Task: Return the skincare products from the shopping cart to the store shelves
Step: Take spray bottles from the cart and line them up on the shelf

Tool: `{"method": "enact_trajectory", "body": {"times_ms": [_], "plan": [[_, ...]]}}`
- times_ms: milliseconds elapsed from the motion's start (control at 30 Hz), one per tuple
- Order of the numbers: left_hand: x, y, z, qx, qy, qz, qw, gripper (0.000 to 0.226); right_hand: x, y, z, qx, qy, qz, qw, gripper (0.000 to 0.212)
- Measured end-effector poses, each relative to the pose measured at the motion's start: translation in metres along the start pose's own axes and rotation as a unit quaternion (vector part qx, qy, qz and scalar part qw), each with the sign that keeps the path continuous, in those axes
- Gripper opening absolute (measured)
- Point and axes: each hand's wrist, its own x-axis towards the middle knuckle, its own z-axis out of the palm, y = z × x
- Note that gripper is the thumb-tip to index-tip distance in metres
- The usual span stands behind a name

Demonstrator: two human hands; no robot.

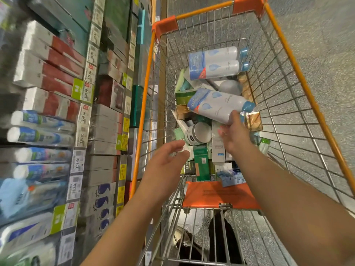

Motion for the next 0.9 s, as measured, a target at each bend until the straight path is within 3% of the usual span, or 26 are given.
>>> {"method": "enact_trajectory", "body": {"times_ms": [167, 467, 600, 833, 900], "plan": [[-0.008, 0.003, -0.013, 0.006, 0.01, 0.009, 1.0, 0.026, -0.023, 0.005, 0.002, 0.003, 0.007, -0.043, 0.999, 0.01], [-0.04, 0.012, -0.038, -0.031, 0.026, 0.06, 0.997, 0.027, -0.092, -0.006, 0.005, -0.084, 0.052, -0.113, 0.989, 0.01], [-0.061, 0.014, -0.055, -0.034, 0.023, 0.088, 0.995, 0.025, -0.144, -0.014, 0.018, -0.158, 0.082, -0.222, 0.959, 0.01], [-0.1, 0.02, -0.1, -0.037, 0.055, 0.142, 0.988, 0.033, -0.236, -0.024, 0.038, -0.255, 0.014, -0.371, 0.893, 0.014], [-0.111, 0.019, -0.113, -0.043, 0.068, 0.153, 0.985, 0.027, -0.268, -0.026, 0.049, -0.275, -0.019, -0.411, 0.869, 0.02]]}}
